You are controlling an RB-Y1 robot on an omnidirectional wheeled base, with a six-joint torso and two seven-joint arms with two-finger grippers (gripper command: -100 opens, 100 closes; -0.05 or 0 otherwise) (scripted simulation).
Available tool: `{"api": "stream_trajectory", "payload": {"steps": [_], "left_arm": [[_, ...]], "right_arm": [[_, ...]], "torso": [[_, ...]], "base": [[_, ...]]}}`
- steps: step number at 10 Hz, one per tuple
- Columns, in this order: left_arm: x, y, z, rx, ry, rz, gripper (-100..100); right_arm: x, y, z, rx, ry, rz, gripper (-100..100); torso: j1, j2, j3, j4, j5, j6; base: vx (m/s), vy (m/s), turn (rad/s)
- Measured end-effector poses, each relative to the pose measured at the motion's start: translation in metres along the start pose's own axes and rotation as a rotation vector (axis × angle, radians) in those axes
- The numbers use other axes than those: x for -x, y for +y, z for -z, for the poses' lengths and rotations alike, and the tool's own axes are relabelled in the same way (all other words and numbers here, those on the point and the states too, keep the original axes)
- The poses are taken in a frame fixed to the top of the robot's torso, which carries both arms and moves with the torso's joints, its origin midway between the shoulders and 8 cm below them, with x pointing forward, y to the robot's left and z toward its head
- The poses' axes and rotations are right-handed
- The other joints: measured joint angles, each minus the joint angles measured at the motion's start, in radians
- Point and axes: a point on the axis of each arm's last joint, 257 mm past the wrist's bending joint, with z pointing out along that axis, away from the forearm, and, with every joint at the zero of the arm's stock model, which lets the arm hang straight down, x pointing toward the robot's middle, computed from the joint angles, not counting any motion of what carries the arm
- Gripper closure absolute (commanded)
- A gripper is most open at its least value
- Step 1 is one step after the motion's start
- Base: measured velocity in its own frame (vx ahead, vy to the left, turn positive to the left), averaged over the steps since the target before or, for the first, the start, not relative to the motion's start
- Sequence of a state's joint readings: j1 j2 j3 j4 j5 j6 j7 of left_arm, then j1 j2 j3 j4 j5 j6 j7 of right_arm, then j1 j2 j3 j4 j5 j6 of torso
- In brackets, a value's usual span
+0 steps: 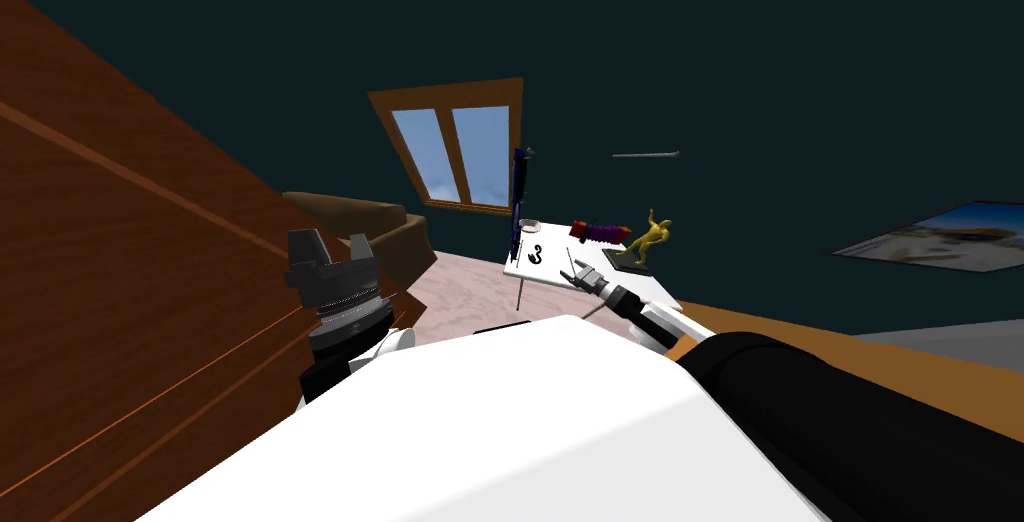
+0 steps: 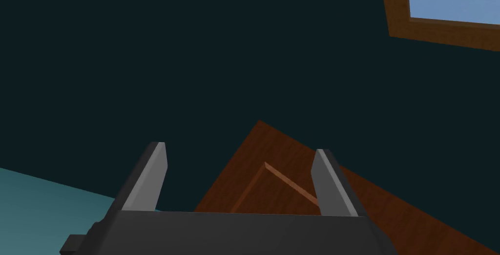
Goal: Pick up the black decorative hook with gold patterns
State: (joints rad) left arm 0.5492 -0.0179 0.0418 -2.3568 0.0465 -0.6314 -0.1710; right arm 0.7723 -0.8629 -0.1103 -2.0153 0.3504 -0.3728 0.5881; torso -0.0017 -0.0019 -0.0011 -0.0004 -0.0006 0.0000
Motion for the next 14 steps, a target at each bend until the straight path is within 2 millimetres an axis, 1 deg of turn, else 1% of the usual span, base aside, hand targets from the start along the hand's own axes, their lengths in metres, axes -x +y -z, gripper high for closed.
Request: {"api": "stream_trajectory", "payload": {"steps": [1,2,4,5,6,7,8,9,10,11,12,13,14], "left_arm": [[0.0,0.0,0.0,0.0,0.0,0.0,0],[0.0,0.0,0.0,0.0,0.0,0.0,0],[0.0,0.0,0.0,0.0,0.0,0.0,0],[0.0,0.0,0.0,0.0,0.0,0.0,0],[0.0,0.0,0.0,0.0,0.0,0.0,0],[0.0,0.0,0.0,0.0,0.0,0.0,0],[0.0,0.0,0.0,0.0,0.0,0.0,0],[0.0,0.0,0.0,0.0,0.0,0.0,0],[0.0,0.0,0.0,0.0,0.0,0.0,0],[0.0,0.0,0.0,0.0,0.0,0.0,0],[0.0,0.0,0.0,0.0,0.0,0.0,0],[0.0,0.0,0.0,0.0,0.0,0.0,0],[0.0,0.0,0.0,0.0,0.0,0.0,0]], "right_arm": [[-0.005,-0.003,0.004,0.007,0.028,0.04,-100],[-0.004,-0.004,0.005,0.015,0.042,0.061,-100],[-0.02,-0.015,0.011,0.026,0.111,0.144,-100],[-0.032,-0.02,0.017,0.034,0.156,0.196,-100],[-0.039,-0.025,0.021,0.043,0.186,0.238,-100],[-0.053,-0.032,0.031,0.052,0.232,0.289,-100],[-0.058,-0.038,0.035,0.066,0.258,0.331,-100],[-0.065,-0.044,0.044,0.078,0.301,0.379,-100],[-0.071,-0.049,0.048,0.091,0.328,0.419,-100],[-0.084,-0.056,0.06,0.104,0.372,0.468,-100],[-0.088,-0.061,0.062,0.121,0.395,0.508,-100],[-0.097,-0.068,0.069,0.136,0.434,0.553,-100],[-0.1,-0.074,0.073,0.151,0.459,0.592,-100]], "torso": [[0.0,0.0,0.0,0.0,0.0,0.001],[0.001,0.0,0.0,0.0,0.0,0.001],[0.001,0.0,0.0,0.0,0.0,0.001],[0.001,0.0,0.0,0.0,0.0,0.0],[0.001,0.0,0.0,0.0,0.0,0.001],[0.001,0.0,0.0,0.0,0.0,0.0],[0.001,0.0,0.0,0.0,0.0,0.001],[0.002,-0.001,0.0,0.0,0.001,0.0],[0.001,-0.001,0.0,0.0,0.0,0.001],[0.002,-0.001,0.0,0.0,0.0,0.0],[0.002,-0.001,0.0,0.0,0.0,0.001],[0.002,-0.001,-0.001,0.0,0.001,0.001],[0.002,-0.001,-0.001,0.0,0.001,0.001]], "base": [[0.0,-0.008,-0.02],[0.0,-0.001,0.241],[0.001,-0.009,0.271],[0.003,-0.014,0.145],[0.003,-0.005,0.321],[0.002,-0.009,0.154],[0.003,0.002,0.333],[0.004,-0.006,0.14],[0.006,0.007,0.277],[0.005,0.001,0.132],[0.008,0.01,0.245],[0.008,0.006,0.186],[0.012,0.014,0.283]]}}
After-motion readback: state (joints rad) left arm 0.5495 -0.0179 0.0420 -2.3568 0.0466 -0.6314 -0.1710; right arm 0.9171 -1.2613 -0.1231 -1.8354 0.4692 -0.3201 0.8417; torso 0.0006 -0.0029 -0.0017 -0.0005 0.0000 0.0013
